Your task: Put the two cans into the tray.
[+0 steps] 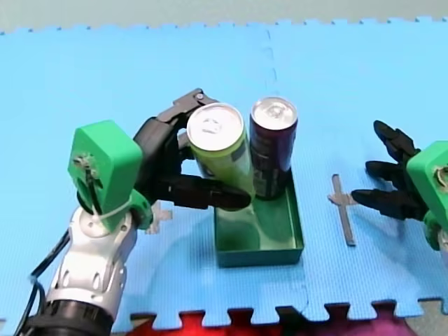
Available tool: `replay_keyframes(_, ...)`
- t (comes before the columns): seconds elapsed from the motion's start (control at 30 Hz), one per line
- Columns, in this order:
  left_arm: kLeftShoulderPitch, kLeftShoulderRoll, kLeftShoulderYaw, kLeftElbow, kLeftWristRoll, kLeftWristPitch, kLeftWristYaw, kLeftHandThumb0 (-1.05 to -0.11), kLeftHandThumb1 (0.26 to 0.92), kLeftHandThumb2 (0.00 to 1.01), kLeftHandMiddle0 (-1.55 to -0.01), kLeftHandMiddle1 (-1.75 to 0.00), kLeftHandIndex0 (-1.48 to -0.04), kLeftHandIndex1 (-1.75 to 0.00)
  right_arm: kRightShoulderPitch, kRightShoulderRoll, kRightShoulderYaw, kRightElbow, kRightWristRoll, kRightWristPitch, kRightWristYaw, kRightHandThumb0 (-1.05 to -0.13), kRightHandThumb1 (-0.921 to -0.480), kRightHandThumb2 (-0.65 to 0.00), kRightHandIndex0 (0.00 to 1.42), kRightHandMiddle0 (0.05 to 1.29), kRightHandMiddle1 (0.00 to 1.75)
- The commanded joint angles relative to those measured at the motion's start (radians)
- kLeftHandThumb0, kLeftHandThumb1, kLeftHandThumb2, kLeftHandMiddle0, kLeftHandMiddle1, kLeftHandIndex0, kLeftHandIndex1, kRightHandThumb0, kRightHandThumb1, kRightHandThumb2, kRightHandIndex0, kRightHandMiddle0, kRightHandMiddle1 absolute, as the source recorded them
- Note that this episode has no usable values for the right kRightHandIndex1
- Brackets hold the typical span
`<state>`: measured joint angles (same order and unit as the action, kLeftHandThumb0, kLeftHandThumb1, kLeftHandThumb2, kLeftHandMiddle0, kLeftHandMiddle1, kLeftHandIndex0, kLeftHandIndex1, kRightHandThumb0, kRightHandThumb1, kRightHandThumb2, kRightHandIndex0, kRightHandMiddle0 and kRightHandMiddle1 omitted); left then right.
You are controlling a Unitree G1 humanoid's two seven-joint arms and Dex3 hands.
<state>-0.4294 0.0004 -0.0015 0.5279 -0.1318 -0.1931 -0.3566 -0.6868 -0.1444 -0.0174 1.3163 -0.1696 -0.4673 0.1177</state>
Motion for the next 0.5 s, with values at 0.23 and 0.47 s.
replay_keyframes(0.23,-0.021,-0.004,-0.001,0.066,0.02,-0.048,0.008,-0.288,0.747,0.04,-0.91,-1.75,-0.63,-1.75,0.002,-0.009,0.005,-0.008,-0.007,-0.004,-0.007,-0.931,-0.852,-0.001,0.25,0.12,0.0)
replay_keyframes(0.47,-0.022,-0.008,-0.024,0.055,0.058,-0.028,0.036,-0.279,0.746,0.04,-0.92,-1.75,-0.63,-1.75,0.004,-0.006,0.005,-0.006,-0.009,-0.002,-0.011,-0.936,-0.853,-0.001,0.25,0.12,0.0)
